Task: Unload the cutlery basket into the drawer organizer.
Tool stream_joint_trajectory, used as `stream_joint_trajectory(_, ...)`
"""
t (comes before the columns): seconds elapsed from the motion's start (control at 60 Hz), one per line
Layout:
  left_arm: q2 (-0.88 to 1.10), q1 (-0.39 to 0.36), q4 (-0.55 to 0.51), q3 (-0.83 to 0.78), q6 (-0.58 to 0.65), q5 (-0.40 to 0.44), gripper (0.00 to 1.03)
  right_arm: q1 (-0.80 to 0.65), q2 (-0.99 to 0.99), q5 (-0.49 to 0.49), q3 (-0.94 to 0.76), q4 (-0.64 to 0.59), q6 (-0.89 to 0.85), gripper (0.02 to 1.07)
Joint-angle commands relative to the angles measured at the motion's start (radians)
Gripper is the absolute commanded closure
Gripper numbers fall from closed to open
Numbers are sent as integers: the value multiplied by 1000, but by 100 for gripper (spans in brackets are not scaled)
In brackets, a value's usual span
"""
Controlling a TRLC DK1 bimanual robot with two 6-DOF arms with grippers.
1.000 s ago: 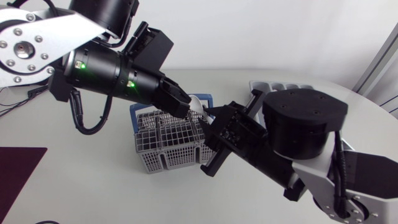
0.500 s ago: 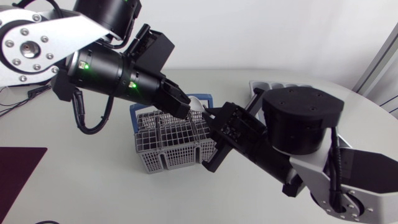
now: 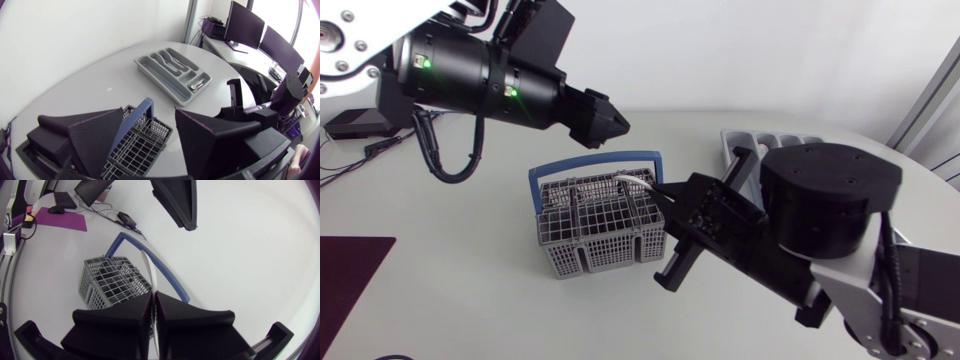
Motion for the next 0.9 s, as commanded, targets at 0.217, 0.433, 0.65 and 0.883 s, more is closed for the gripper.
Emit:
stream_joint_trajectory(0.217, -77, 26, 4, -19, 45, 8, 5, -53, -125, -57, -53, -113, -16, 101)
stream_joint_trajectory(0.433, -117, 30, 6, -104, 160, -25, 5, -271, -191, -286, -53, -262, -2, 101)
stream_joint_trajectory(0.65, -180, -5, -8, -210, 295, -71, 5, -590, -158, -603, -24, -393, -58, 101)
stream_joint_trajectory(0.883, -249, -59, -5, -317, 373, -136, 5, -885, -17, -812, 8, -499, -260, 101)
